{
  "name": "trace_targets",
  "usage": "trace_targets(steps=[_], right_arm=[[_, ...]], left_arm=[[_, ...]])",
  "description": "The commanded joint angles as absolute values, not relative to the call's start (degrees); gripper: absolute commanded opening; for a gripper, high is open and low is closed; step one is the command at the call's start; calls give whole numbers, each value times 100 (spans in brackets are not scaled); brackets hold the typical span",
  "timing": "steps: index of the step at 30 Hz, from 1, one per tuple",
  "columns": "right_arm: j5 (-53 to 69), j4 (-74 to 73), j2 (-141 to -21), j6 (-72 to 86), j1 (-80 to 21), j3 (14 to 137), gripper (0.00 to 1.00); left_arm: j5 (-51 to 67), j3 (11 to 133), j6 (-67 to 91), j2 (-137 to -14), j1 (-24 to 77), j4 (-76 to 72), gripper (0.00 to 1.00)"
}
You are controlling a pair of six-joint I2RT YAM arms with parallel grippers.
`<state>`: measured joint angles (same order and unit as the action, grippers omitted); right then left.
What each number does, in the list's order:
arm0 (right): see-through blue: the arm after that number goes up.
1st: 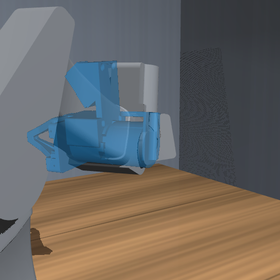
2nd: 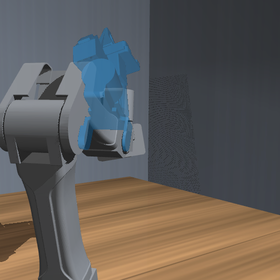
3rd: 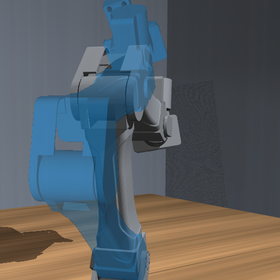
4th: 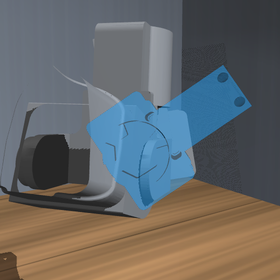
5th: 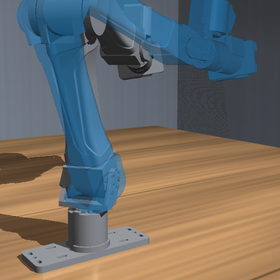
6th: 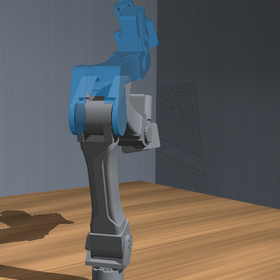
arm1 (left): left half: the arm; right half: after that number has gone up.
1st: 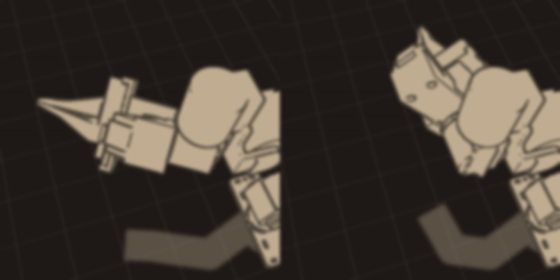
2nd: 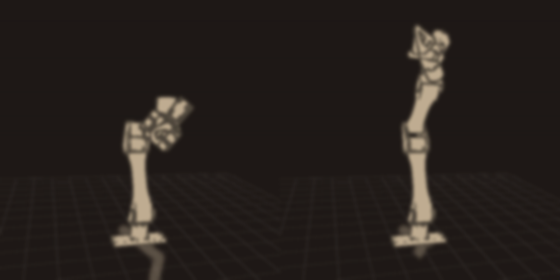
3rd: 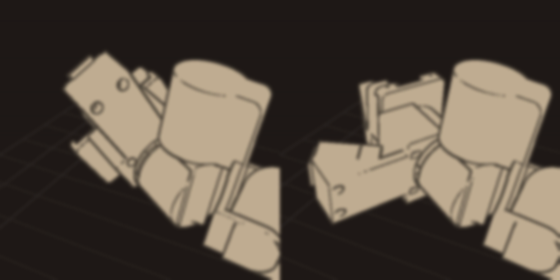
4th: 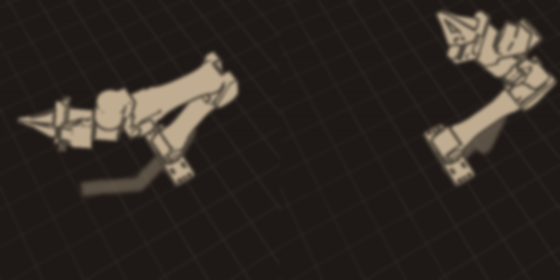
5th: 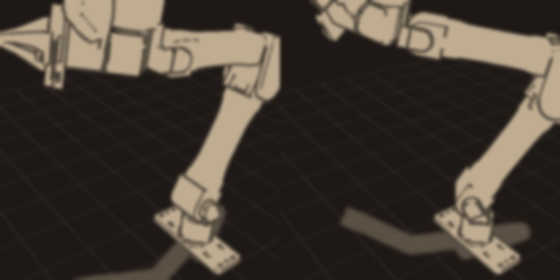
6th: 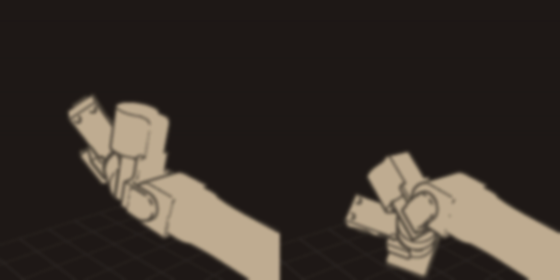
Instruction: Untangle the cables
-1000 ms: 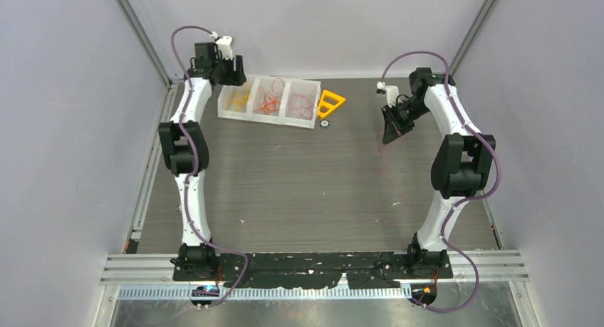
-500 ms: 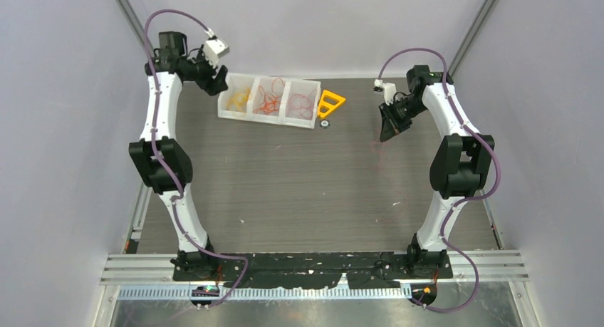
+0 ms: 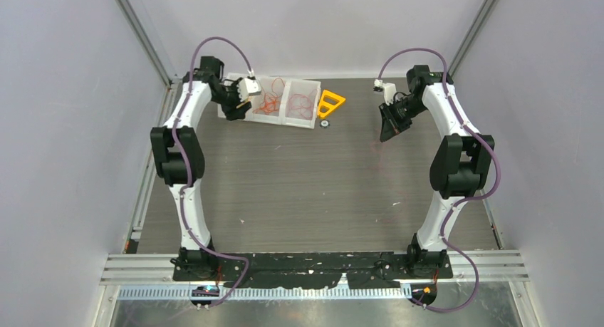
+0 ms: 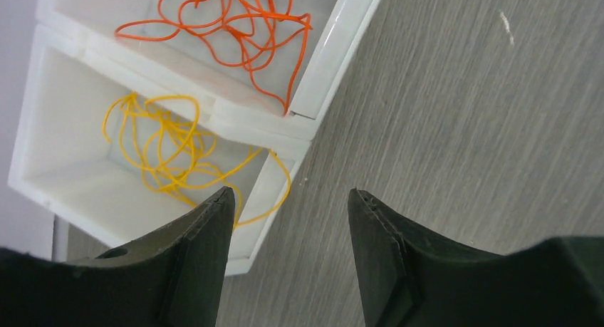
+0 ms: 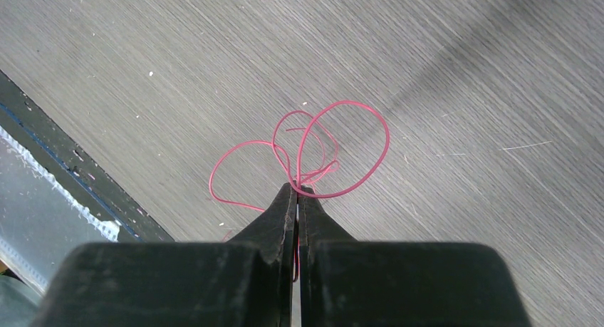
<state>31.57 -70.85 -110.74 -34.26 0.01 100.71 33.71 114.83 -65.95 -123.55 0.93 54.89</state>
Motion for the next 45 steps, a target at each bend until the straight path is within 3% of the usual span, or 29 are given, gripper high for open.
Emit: trace_targets(steps=[1,9,17,22,28,45], right_arm=[[3142,-7163,-10840,-3384,0,10148,5],[3084,-7161,-10811,-3410,0,10064,6],[3044,-7189,-10948,-3398,0,10209,5],[3030,-7188,-11001,-3384,0,10269,5],[2997,-7227,-11025,-3422,0,10316,5],[2999,-7272,-11069,-3443,0,10417,5]], left_arm=[[2693,11252,-7034,-12504,338,4343,61],[1853,11280,-7214,-12920,341,3697,55],[1947,11049,-7488,-12889,316,3762,52],[2022,11162,-7482,-12920,301,3835,37],[2377,11005,-7726,-12578,285,4037,50],[2343,11436,-8049,-12834,247,4408,56]])
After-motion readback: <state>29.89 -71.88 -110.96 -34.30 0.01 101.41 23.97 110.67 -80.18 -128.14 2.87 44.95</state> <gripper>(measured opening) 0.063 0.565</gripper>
